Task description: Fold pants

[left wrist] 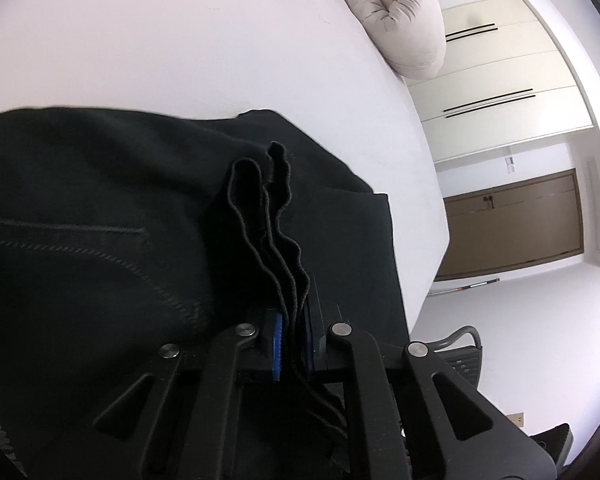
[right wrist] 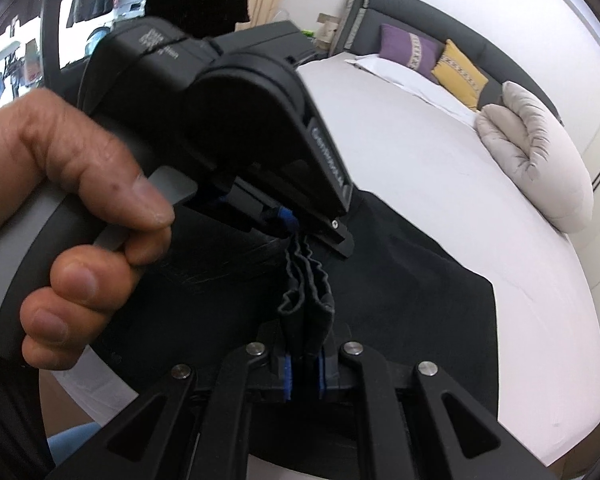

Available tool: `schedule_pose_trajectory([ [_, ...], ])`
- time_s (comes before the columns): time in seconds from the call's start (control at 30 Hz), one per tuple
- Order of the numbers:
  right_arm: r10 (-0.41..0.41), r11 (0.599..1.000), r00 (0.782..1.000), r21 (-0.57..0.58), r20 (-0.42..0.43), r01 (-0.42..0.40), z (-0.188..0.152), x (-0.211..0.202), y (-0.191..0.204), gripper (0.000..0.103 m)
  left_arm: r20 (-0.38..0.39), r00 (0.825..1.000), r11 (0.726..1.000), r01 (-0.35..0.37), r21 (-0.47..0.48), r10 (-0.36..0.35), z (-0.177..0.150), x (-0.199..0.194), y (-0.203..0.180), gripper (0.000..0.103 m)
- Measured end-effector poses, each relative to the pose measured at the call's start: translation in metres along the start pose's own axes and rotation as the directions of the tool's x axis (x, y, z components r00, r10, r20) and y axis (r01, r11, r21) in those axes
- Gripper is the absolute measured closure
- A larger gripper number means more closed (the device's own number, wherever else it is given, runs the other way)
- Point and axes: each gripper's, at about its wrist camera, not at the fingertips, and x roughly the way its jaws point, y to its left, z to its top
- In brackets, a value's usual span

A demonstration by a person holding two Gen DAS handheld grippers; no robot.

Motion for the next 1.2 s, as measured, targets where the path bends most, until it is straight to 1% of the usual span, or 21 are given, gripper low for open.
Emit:
schedule_pose_trajectory([
  [0.13, 0.019, 1.000, 0.999, -0.019, -0.039, -0.020, -0.001, 0.010, 0.002, 0.092, -0.003, 0.999, 0.999, -0.049, 0.014, 0.049, -0.004, 0.011, 0.006, 0.096],
  [0.2, 0.053, 0.998, 0.995, -0.030, -0.081, -0.056, -0.005, 0.020, 0.006, 0.089, -0.005, 0.997, 0.997, -0.072, 0.033, 0.073, -0.008, 0.013, 0.009, 0.096],
  [0.33, 0.110, 0.994, 0.989, 0.020, -0.095, -0.108, -0.007, 0.020, -0.005, 0.082, 0.026, 0.992, 0.990, -0.123, 0.075, 0.122, -0.014, 0.004, 0.004, 0.094],
  [0.4, 0.215, 0.975, 0.972, 0.079, -0.093, -0.209, -0.008, 0.014, -0.021, 0.055, 0.054, 0.988, 0.985, -0.149, 0.086, 0.145, -0.020, -0.004, 0.003, 0.093],
  [0.43, 0.268, 0.960, 0.959, 0.111, -0.087, -0.258, -0.010, 0.009, -0.030, 0.036, 0.083, 0.979, 0.976, -0.195, 0.097, 0.187, -0.021, -0.011, -0.001, 0.093],
  [0.47, 0.336, 0.934, 0.939, 0.152, -0.072, -0.323, -0.014, 0.001, -0.043, 0.036, 0.112, 0.967, 0.964, -0.242, 0.107, 0.230, -0.024, -0.012, -0.010, 0.093],
  [0.53, 0.437, 0.880, 0.898, 0.232, -0.050, -0.415, -0.020, -0.008, -0.068, 0.038, 0.160, 0.949, 0.949, -0.291, 0.124, 0.271, -0.024, -0.018, -0.022, 0.093],
  [0.57, 0.501, 0.831, 0.865, 0.292, -0.025, -0.473, -0.025, -0.013, -0.087, 0.051, 0.181, 0.943, 0.941, -0.305, 0.146, 0.278, -0.025, -0.020, -0.029, 0.093],
  [0.6, 0.547, 0.784, 0.837, 0.348, 0.005, -0.514, -0.030, -0.016, -0.107, 0.058, 0.193, 0.940, 0.934, -0.315, 0.169, 0.282, -0.029, -0.029, -0.035, 0.093],
  [0.63, 0.572, 0.744, 0.820, 0.399, 0.035, -0.536, -0.035, -0.017, -0.132, 0.069, 0.207, 0.936, 0.922, -0.328, 0.205, 0.287, -0.031, -0.030, -0.045, 0.093],
  [0.7, 0.583, 0.688, 0.807, 0.473, 0.092, -0.551, -0.045, -0.016, -0.171, 0.079, 0.207, 0.937, 0.900, -0.332, 0.281, 0.281, -0.039, -0.019, -0.068, 0.093],
  [0.73, 0.593, 0.649, 0.795, 0.509, 0.127, -0.566, -0.052, -0.015, -0.192, 0.089, 0.194, 0.940, 0.887, -0.330, 0.324, 0.279, -0.045, -0.008, -0.079, 0.093],
  [0.77, 0.607, 0.615, 0.780, 0.531, 0.153, -0.583, -0.056, -0.012, -0.207, 0.091, 0.181, 0.943, 0.880, -0.328, 0.344, 0.281, -0.050, 0.001, -0.084, 0.093],
  [0.8, 0.627, 0.571, 0.758, 0.556, 0.179, -0.603, -0.059, -0.003, -0.229, 0.092, 0.157, 0.944, 0.873, -0.329, 0.361, 0.291, -0.056, 0.013, -0.087, 0.093],
  [0.83, 0.633, 0.535, 0.747, 0.584, 0.202, -0.611, -0.063, 0.007, -0.249, 0.093, 0.133, 0.944, 0.871, -0.330, 0.365, 0.302, -0.060, 0.024, -0.086, 0.093],
  [0.9, 0.673, 0.451, 0.704, 0.627, 0.228, -0.635, -0.077, 0.027, -0.269, 0.093, 0.093, 0.941, 0.869, -0.336, 0.363, 0.325, -0.070, 0.035, -0.074, 0.093],
  [0.93, 0.680, 0.426, 0.695, 0.645, 0.234, -0.635, -0.078, 0.041, -0.279, 0.093, 0.079, 0.941, 0.871, -0.336, 0.359, 0.330, -0.076, 0.042, -0.067, 0.093],
  [1.0, 0.692, 0.388, 0.682, 0.674, 0.237, -0.628, -0.076, 0.068, -0.294, 0.093, 0.094, 0.948, 0.881, -0.316, 0.351, 0.303, -0.081, 0.041, -0.062, 0.093],
  [1.07, 0.706, 0.345, 0.663, 0.698, 0.247, -0.628, -0.073, 0.093, -0.297, 0.093, 0.082, 0.954, 0.892, -0.299, 0.338, 0.289, -0.079, 0.040, -0.059, 0.093],
  [1.13, 0.714, 0.309, 0.652, 0.721, 0.255, -0.620, -0.073, 0.116, -0.298, 0.093, 0.077, 0.955, 0.893, -0.295, 0.340, 0.286, -0.082, 0.039, -0.058, 0.093],
  [1.2, 0.720, 0.284, 0.651, 0.754, 0.241, -0.593, -0.078, 0.138, -0.288, 0.093, 0.081, 0.954, 0.889, -0.298, 0.348, 0.288, -0.080, 0.036, -0.052, 0.093],
])
